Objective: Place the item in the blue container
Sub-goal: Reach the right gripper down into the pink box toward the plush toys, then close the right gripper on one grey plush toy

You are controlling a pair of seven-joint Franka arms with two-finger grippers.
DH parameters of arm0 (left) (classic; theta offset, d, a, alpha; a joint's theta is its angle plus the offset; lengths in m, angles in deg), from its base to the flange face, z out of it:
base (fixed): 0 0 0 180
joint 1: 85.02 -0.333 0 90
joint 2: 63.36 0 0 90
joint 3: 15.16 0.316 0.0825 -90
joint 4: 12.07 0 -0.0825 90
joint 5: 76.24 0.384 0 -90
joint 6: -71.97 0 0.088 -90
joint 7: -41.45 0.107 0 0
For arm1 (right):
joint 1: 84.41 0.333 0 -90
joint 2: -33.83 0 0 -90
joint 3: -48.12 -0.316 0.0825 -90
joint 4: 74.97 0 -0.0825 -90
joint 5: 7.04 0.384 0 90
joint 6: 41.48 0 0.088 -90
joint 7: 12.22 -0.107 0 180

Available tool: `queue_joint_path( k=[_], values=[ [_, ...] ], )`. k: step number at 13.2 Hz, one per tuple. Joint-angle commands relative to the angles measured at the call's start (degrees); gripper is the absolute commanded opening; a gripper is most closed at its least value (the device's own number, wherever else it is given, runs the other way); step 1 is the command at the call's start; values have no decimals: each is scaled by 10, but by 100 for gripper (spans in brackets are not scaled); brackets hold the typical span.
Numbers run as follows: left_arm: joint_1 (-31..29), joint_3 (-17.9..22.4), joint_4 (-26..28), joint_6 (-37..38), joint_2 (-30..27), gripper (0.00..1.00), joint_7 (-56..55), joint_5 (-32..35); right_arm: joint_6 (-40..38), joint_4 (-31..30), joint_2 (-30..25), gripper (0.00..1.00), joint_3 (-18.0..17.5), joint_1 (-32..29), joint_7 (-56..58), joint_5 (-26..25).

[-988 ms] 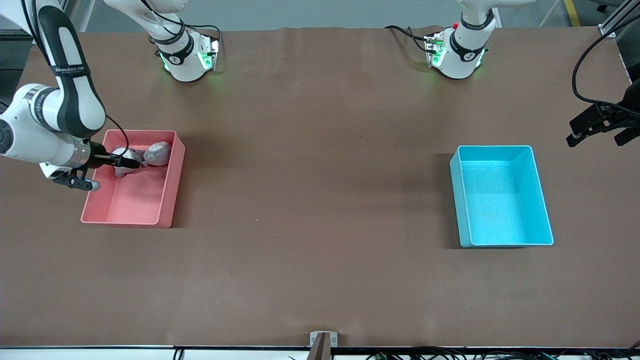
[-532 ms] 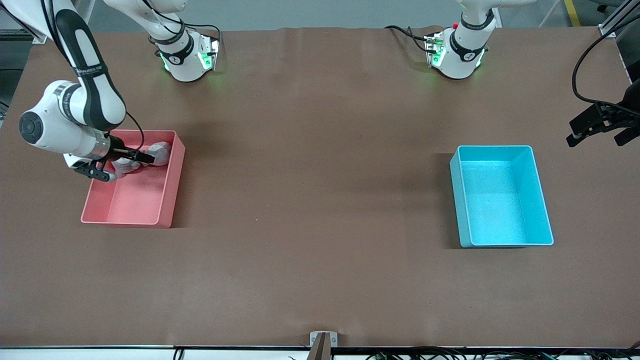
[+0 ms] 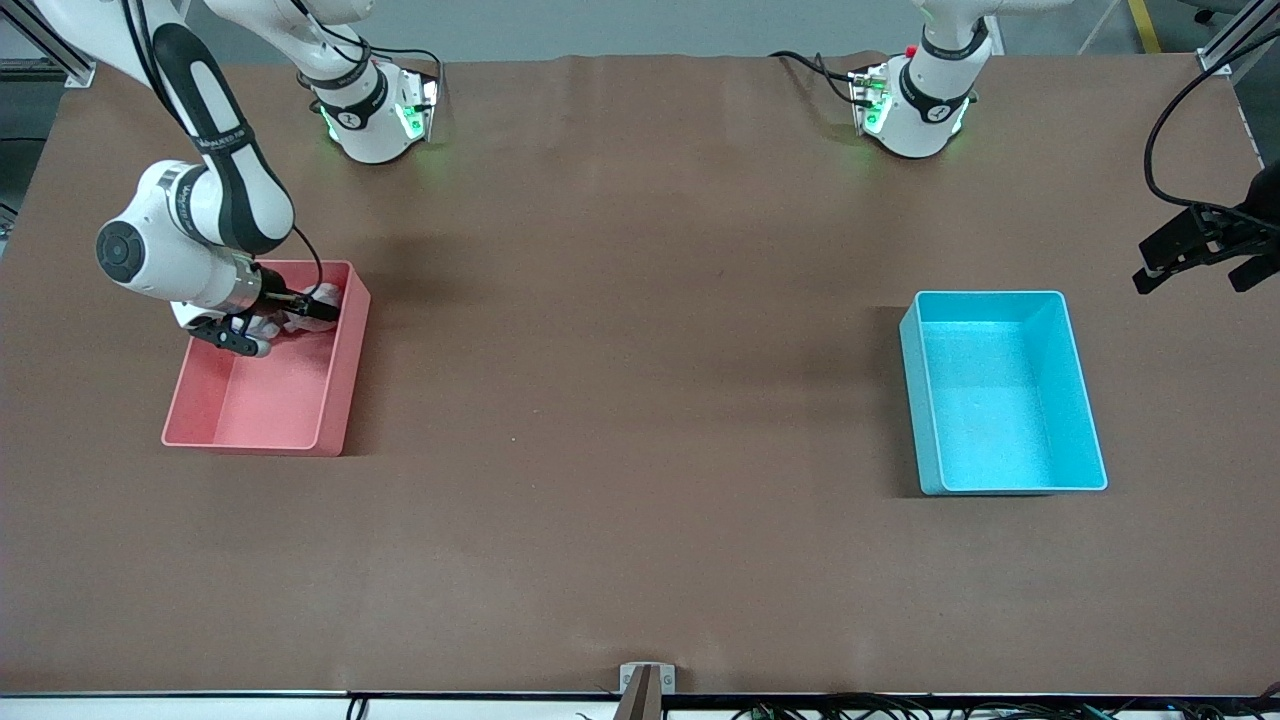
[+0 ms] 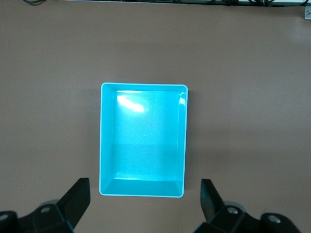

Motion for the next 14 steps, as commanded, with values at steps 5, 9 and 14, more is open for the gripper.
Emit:
queue_joint_path(
  k=[5,9,14],
  values=[
    [-1,-1,-11,12,3,100,3,5,31,-15,16,100,2,-3,-1,12],
    [-2,-1,-11,12,4,100,3,5,34,-14,33,100,2,-4,-1,12],
    [-2,-1,-11,12,4,100,3,5,32,-13,44,97,2,-5,-2,12]
  ],
)
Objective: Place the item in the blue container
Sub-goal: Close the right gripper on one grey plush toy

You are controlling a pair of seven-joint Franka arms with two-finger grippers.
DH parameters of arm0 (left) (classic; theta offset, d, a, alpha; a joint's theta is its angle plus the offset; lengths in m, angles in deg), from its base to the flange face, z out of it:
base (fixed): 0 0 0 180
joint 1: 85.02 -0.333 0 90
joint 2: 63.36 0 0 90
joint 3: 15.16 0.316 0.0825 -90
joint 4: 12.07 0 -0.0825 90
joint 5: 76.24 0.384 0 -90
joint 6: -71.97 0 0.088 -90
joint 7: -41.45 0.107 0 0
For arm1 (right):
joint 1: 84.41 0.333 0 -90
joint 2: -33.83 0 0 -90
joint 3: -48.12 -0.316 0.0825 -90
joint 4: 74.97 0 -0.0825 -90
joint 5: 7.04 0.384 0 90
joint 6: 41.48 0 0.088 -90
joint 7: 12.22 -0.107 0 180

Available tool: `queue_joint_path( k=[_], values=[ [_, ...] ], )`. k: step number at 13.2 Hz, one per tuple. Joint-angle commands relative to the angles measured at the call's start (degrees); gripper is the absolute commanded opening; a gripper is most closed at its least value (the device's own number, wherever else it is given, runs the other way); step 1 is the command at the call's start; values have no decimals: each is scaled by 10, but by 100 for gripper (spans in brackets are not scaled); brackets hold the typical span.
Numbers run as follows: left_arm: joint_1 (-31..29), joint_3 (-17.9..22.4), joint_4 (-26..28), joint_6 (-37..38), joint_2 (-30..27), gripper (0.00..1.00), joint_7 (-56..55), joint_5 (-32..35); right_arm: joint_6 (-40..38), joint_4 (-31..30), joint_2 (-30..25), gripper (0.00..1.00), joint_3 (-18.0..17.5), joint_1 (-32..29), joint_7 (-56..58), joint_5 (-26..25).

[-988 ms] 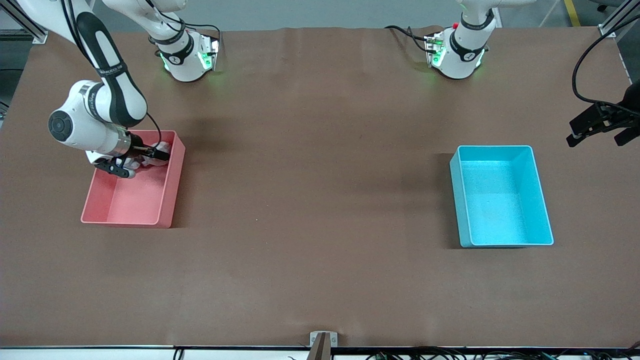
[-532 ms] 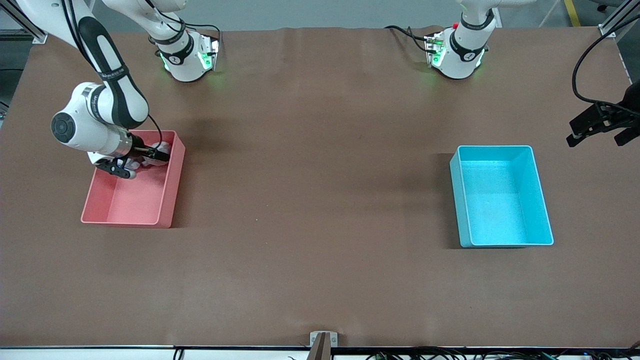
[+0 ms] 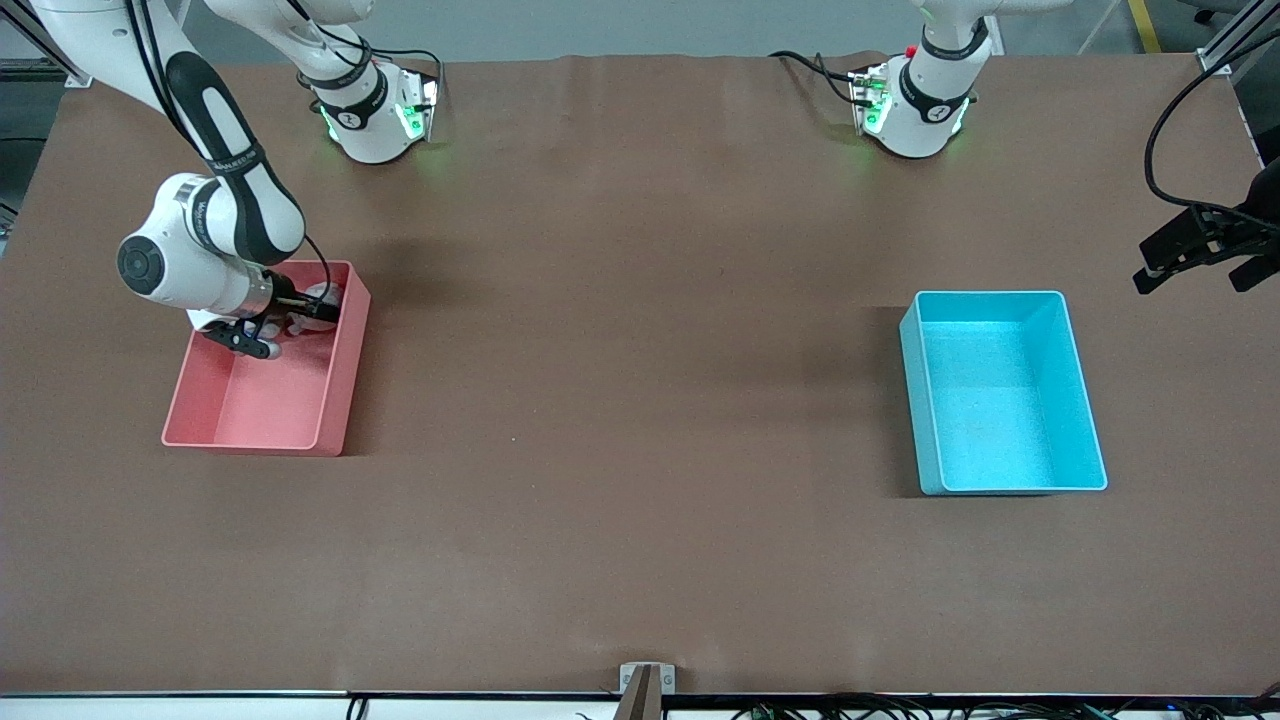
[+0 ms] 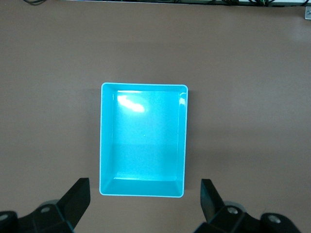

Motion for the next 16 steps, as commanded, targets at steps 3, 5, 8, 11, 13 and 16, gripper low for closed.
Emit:
queue_joint_path(
  k=[3,5,8,11,13,16],
  values=[
    [-2,-1,-11,12,4,100,3,5,3,-9,-1,82,-2,-5,-1,12],
    [-2,-1,-11,12,4,100,3,5,1,-9,-1,66,-2,-5,-1,12],
    [-2,-1,-11,12,4,100,3,5,-7,-5,-2,42,-2,-4,0,12],
    [-2,-1,-11,12,4,100,3,5,-18,2,-3,16,-2,-5,0,12],
    [-2,-1,-11,12,4,100,3,5,-40,16,-4,6,-1,-5,-1,12],
    [-2,-1,-11,12,4,100,3,5,-68,39,-12,3,-1,-18,5,12]
  ],
)
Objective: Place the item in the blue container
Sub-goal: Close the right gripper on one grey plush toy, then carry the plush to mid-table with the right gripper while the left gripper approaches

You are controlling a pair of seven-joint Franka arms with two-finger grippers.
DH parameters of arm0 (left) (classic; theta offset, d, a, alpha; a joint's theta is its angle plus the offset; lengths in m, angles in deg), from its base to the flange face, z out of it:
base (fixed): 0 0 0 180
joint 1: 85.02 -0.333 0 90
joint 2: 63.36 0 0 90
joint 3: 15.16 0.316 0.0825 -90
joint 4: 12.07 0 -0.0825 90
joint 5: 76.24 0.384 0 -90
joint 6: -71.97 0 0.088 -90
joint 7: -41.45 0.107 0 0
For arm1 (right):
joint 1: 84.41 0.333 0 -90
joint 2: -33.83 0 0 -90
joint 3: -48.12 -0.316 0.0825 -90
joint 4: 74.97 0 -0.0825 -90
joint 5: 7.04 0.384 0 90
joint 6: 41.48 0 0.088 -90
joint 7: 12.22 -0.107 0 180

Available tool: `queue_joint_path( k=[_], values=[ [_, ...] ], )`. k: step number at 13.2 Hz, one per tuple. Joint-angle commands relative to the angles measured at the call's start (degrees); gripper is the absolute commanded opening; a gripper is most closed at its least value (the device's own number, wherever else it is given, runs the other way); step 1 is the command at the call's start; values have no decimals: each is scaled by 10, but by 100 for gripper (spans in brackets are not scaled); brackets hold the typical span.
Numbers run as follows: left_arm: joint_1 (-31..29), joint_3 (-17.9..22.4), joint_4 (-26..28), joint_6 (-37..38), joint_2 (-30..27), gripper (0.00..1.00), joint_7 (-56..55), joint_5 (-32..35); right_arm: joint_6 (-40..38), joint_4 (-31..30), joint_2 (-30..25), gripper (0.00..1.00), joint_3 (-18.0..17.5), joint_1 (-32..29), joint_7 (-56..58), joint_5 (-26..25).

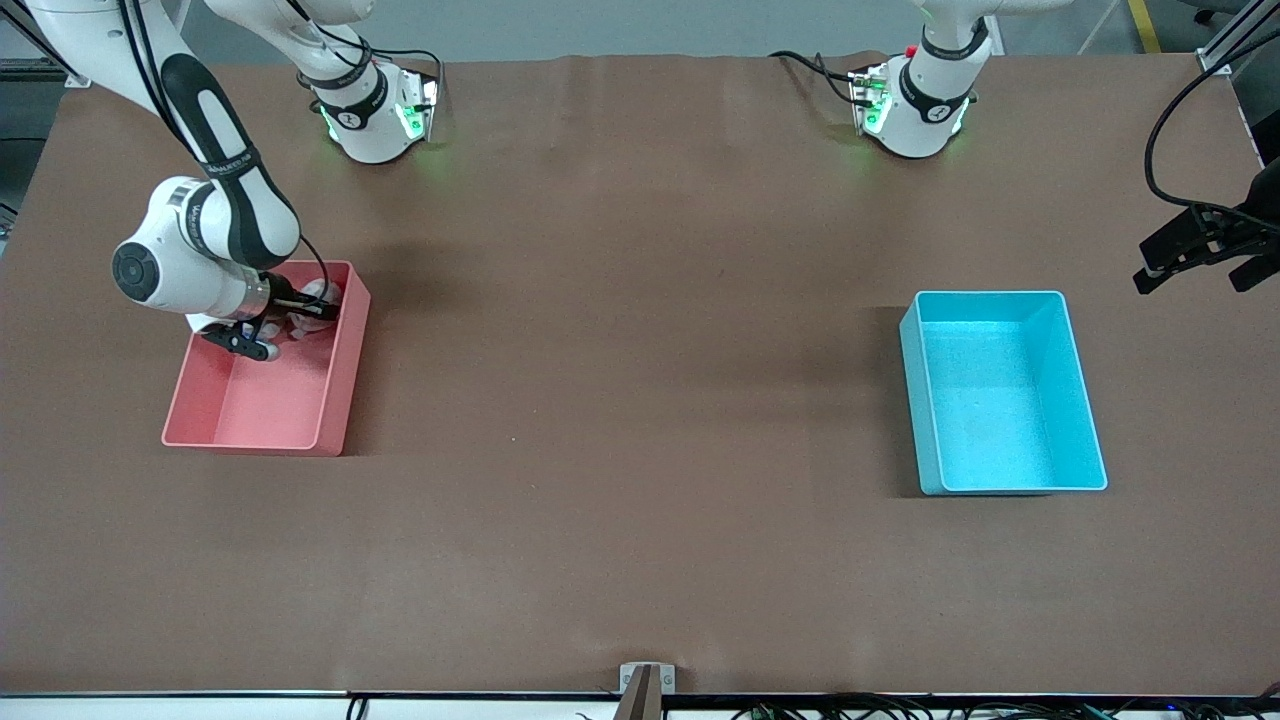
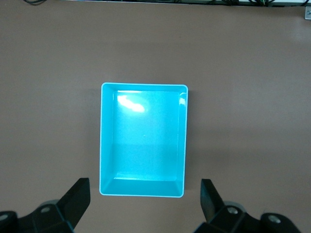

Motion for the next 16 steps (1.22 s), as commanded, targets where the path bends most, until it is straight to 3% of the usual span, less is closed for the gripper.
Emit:
queue_joint_path(
  k=[1,5,7,10,12,14,16],
  values=[
    [-2,-1,-11,12,4,100,3,5,-85,57,-15,2,-2,-11,6,9],
    [-1,-1,-11,12,4,100,3,5,-332,280,-12,2,-2,-8,-13,-50],
    [0,-1,-12,12,3,100,3,6,-391,349,-9,2,-6,15,-90,-50],
    [-1,-1,-11,12,3,100,3,5,-393,372,-9,2,-8,112,-271,-27],
    [-2,-1,-11,12,3,100,3,5,-356,386,-4,2,-8,190,-393,34],
    [-3,-1,-11,12,4,100,4,4,-278,406,32,2,-8,265,-512,45],
    [-3,0,-10,12,4,100,4,4,-219,464,105,2,-8,335,-632,45]
  ],
)
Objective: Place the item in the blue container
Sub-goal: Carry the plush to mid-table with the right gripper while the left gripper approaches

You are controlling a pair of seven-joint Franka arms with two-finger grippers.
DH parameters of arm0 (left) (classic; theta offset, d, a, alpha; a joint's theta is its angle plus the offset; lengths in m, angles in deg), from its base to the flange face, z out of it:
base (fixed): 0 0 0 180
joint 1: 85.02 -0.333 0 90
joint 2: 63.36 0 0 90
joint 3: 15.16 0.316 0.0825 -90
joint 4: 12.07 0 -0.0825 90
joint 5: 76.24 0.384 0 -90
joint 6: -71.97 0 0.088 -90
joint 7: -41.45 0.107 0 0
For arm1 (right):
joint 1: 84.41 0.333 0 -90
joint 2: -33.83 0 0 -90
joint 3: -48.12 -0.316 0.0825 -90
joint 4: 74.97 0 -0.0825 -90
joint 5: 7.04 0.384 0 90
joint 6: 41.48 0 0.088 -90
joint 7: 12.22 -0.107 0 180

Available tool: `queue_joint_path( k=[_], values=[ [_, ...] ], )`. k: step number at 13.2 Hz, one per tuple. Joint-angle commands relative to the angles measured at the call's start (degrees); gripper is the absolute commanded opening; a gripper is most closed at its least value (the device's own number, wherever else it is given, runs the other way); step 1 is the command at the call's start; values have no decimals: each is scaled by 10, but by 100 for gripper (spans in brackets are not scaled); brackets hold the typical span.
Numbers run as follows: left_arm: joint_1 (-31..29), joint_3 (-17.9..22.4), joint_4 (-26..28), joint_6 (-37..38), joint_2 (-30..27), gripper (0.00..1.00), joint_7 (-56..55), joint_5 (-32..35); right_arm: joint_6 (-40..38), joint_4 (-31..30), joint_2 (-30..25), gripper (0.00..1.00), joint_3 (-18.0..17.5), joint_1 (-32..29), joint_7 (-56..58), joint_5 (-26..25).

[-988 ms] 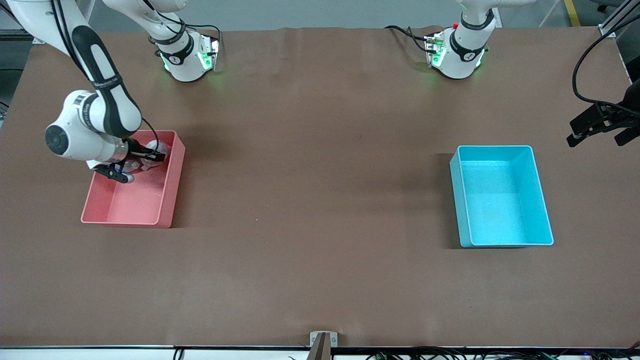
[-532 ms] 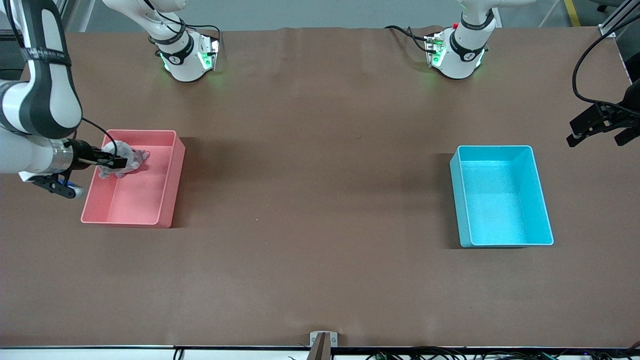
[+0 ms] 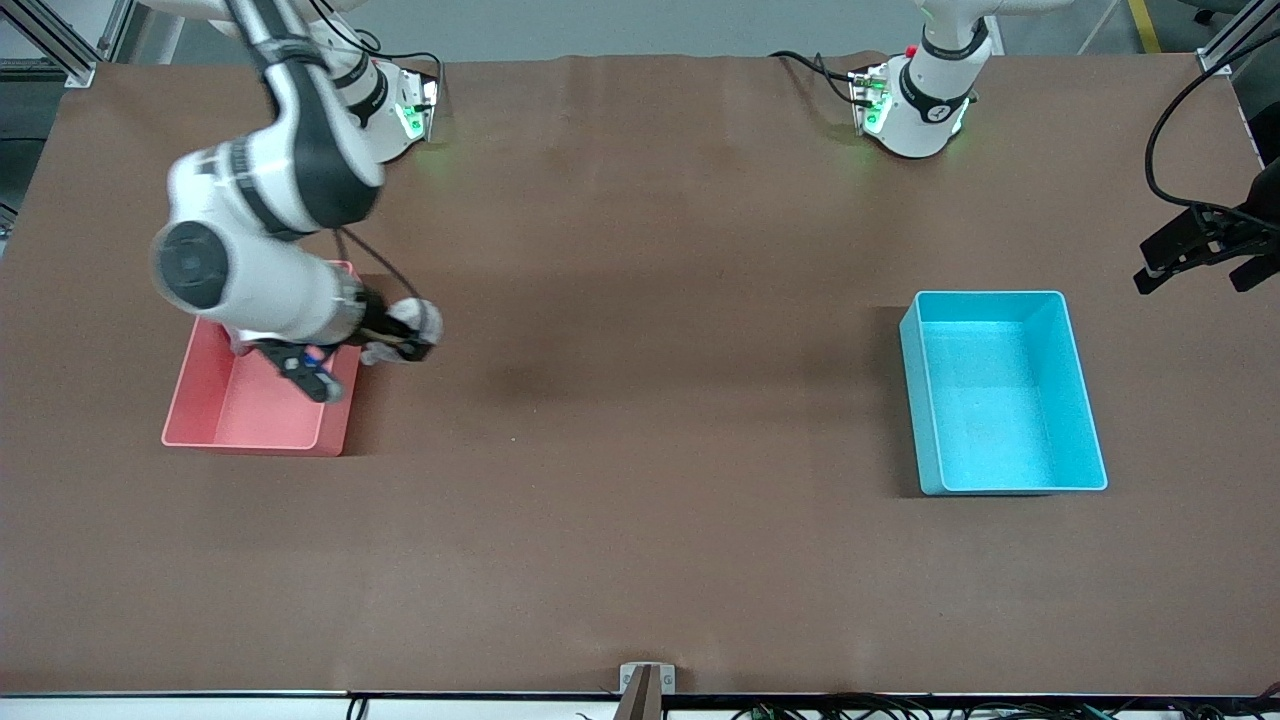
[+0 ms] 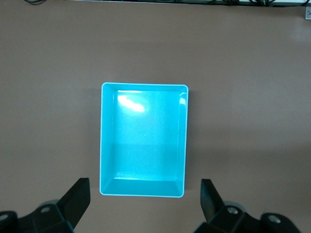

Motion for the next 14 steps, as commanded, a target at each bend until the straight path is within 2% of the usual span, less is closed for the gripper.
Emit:
queue_joint_path(
  k=[1,3,4,8,11,14],
  values=[
    [-2,-1,-10,12,4,100,2,4,43,108,119,2,10,74,-139,7],
    [-6,1,-9,12,4,100,1,3,62,189,209,2,12,118,-235,1],
    [-9,1,-7,13,4,100,0,3,78,214,236,2,12,135,-267,-8],
    [-5,-2,-4,41,10,100,3,1,174,219,295,3,11,174,-357,-29],
    [1,-5,13,51,23,100,2,-45,267,220,336,3,11,197,-413,-30],
    [28,-9,38,49,37,100,-8,-58,285,242,364,4,12,206,-433,-30]
  ],
)
